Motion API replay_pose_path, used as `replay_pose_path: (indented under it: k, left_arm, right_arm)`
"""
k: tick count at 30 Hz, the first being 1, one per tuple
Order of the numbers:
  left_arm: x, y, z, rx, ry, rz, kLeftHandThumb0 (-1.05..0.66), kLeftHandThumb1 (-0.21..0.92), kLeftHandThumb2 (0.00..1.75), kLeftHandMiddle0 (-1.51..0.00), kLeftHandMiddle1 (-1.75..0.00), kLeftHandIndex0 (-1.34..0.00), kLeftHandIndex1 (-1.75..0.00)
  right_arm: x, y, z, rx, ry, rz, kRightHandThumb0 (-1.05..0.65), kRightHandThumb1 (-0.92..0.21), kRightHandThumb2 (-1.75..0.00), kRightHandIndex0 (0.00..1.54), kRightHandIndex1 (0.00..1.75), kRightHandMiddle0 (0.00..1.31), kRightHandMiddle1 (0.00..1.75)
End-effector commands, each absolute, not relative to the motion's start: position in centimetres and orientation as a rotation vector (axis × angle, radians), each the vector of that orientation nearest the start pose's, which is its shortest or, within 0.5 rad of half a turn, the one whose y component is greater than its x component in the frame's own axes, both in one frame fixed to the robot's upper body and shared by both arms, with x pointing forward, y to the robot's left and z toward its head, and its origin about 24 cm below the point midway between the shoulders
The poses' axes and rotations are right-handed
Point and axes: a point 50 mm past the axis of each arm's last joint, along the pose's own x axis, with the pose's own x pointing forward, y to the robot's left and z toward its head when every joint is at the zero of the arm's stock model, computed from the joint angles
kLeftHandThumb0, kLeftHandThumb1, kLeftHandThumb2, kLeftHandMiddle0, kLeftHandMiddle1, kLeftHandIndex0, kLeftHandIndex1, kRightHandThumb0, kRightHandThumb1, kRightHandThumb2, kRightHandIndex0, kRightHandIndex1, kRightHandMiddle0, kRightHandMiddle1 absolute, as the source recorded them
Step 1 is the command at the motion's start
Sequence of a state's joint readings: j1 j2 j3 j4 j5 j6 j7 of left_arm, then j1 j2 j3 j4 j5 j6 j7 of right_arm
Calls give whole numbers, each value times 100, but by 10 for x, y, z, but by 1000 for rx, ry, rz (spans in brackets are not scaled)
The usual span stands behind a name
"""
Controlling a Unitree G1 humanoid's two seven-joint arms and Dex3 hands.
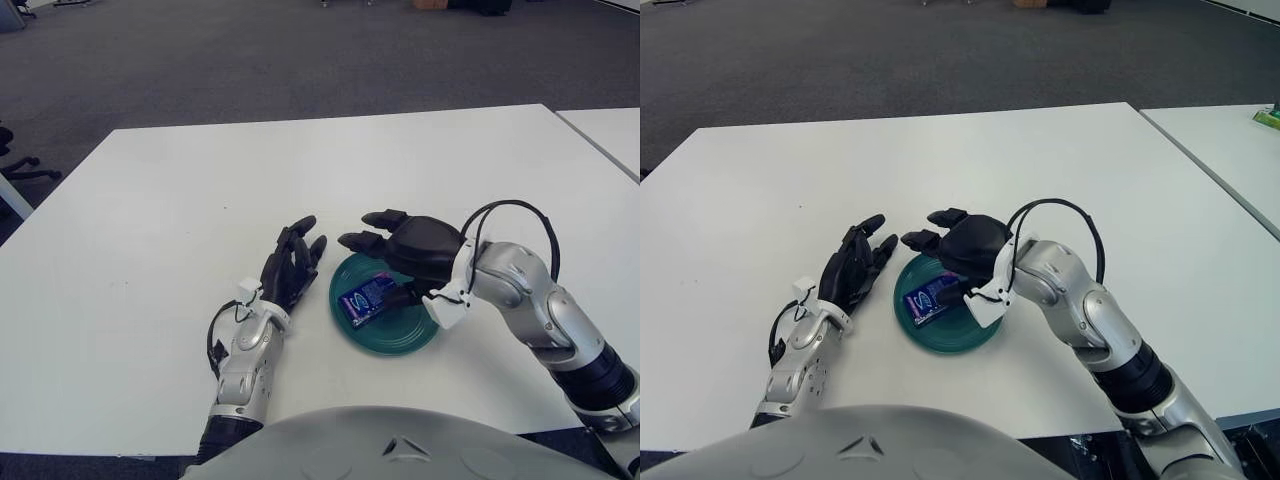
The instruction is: Put the gum into the plate.
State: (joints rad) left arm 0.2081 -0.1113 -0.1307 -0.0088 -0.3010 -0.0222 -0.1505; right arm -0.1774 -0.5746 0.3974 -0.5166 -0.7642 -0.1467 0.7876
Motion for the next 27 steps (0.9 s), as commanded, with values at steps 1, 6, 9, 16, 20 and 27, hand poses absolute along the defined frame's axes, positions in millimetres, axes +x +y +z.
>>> replay_pose_path:
  k: [1,6,9,16,20,27]
  left_arm:
    - [208,100,9,-453,132,-163,-86,92,90,-50,-6,0,-78]
    - [208,100,9,-453,132,-163,-86,92,90,-50,-6,0,-78]
    - [208,100,9,-453,132,-163,-86,92,90,-50,-6,0,-78]
    - [208,100,9,-453,132,-163,-86,92,90,-50,-6,0,-78]
    - [208,99,10,-453,132,-163,-86,92,90,-50,-6,0,-78]
    - [207,99,9,-453,132,-164,-86,92,90,-50,-6,0,-78]
  right_arm:
    - [215,-92,128,-1515,-399,1006,-105,-92,-107,0,0,0,0]
    - [215,-91,128,-1485,-412,1001,-105,-92,-107,0,0,0,0]
    - [214,-88,127,-1464,-422,991,-105,-92,-107,0,0,0,0]
    - [214,-88,128,-1415,-488,880,-105,-92,-107,0,0,0,0]
    - [231,-95,134,-1136,-458,659,-105,-92,-103,0,0,0,0]
    - [244,-108,122,-736,-337,402,-104,-92,-97,0,0,1,1]
